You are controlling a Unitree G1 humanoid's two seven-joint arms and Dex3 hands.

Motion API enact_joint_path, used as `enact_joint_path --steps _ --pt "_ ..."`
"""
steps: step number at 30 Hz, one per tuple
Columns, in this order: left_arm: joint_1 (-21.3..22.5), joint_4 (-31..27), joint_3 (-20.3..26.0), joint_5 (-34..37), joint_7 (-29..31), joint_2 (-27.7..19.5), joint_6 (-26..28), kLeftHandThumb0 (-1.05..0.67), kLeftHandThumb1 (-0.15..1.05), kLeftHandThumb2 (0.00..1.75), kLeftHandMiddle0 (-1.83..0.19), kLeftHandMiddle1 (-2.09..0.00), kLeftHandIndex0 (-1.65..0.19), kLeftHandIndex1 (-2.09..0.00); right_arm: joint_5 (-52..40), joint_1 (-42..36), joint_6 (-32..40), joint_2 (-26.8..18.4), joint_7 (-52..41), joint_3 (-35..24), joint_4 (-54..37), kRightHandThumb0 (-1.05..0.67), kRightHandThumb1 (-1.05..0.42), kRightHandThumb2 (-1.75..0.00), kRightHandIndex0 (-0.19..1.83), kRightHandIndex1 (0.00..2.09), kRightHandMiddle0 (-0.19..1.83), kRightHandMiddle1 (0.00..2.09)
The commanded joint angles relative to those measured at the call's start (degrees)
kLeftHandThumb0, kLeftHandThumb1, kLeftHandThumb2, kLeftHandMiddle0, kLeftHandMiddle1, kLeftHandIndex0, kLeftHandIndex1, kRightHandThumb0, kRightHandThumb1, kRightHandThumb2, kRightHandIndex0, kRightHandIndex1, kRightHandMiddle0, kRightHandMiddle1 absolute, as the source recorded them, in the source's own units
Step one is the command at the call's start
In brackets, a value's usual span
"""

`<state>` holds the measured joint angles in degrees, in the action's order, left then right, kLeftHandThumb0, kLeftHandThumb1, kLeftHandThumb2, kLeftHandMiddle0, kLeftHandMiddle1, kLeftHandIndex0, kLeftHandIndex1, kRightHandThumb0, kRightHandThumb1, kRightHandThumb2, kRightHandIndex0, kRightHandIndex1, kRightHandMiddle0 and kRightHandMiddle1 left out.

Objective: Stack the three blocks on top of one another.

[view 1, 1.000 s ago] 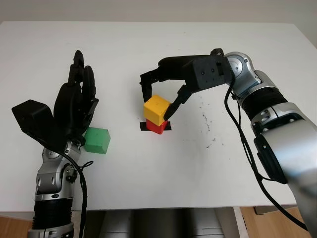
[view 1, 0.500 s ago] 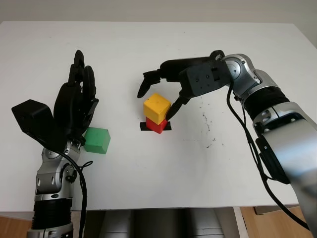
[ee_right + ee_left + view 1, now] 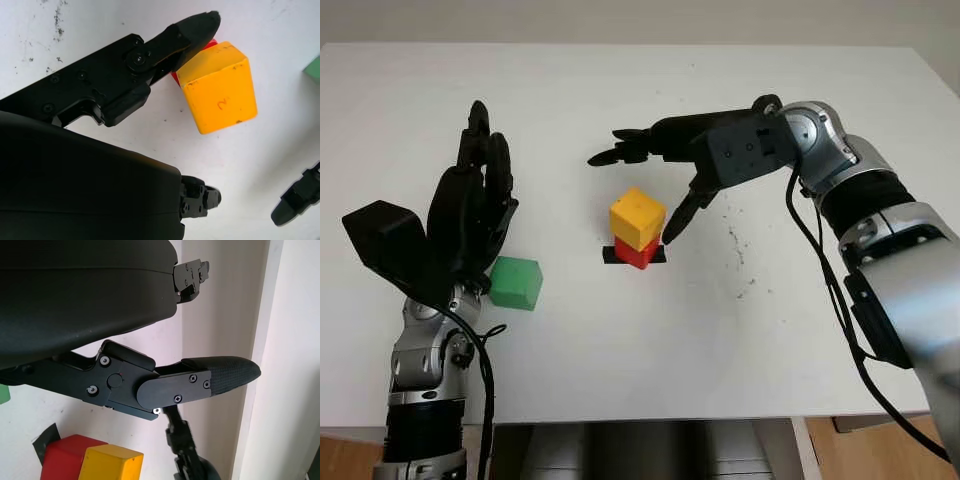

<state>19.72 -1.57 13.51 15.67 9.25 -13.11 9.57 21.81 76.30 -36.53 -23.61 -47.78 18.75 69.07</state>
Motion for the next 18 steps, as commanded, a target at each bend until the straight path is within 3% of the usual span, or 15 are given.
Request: enact_joint_path --steps 1,6,9,13,18 --pt "-1.4 -2.7 0.5 -0.3 -0.1 -0.9 0.0 -0.78 1.05 0.58 0.19 0.0 0.19 0.0 -4.1 1.4 2.0 -1.5 -1.9 -3.6 -2.3 -0.98 -0.88 -0.08 -0.19 0.0 -0.19 0.01" --pt "-3.5 -5.8 2.5 1.1 0.0 -1.2 0.0 -0.77 1.05 0.55 0.19 0.0 0.19 0.0 -16.0 -3.8 9.9 -0.8 0.9 -13.5 -8.2 -0.9 -1.03 -0.13 -0.13 0.04 -0.12 0.05" --pt "-5.2 -8.1 4.1 1.2 0.5 -2.6 -0.4 -0.75 1.05 0.46 0.17 -0.03 0.16 -0.02 -22.9 -8.9 12.9 0.5 4.4 -19.1 -13.6 -0.78 -1.05 -0.43 -0.11 0.05 -0.09 0.06" --pt "-8.2 -11.9 4.6 -3.8 2.1 -8.5 -1.0 -0.73 1.05 0.46 0.1 -0.06 0.11 -0.06 -29.2 -15.1 20.9 1.0 7.1 -23.6 -20.6 -0.77 -1.05 -0.64 -0.16 0.03 -0.15 0.03" --pt "-11.4 -16.9 4.8 -11.7 1.4 -14.5 0.8 -0.8 1.05 0.28 -0.11 -0.1 -0.04 -0.1 -31.0 -22.7 27.6 1.7 11.6 -25.2 -27.5 -0.81 -1.05 -0.66 -0.19 0.0 -0.19 0.0"
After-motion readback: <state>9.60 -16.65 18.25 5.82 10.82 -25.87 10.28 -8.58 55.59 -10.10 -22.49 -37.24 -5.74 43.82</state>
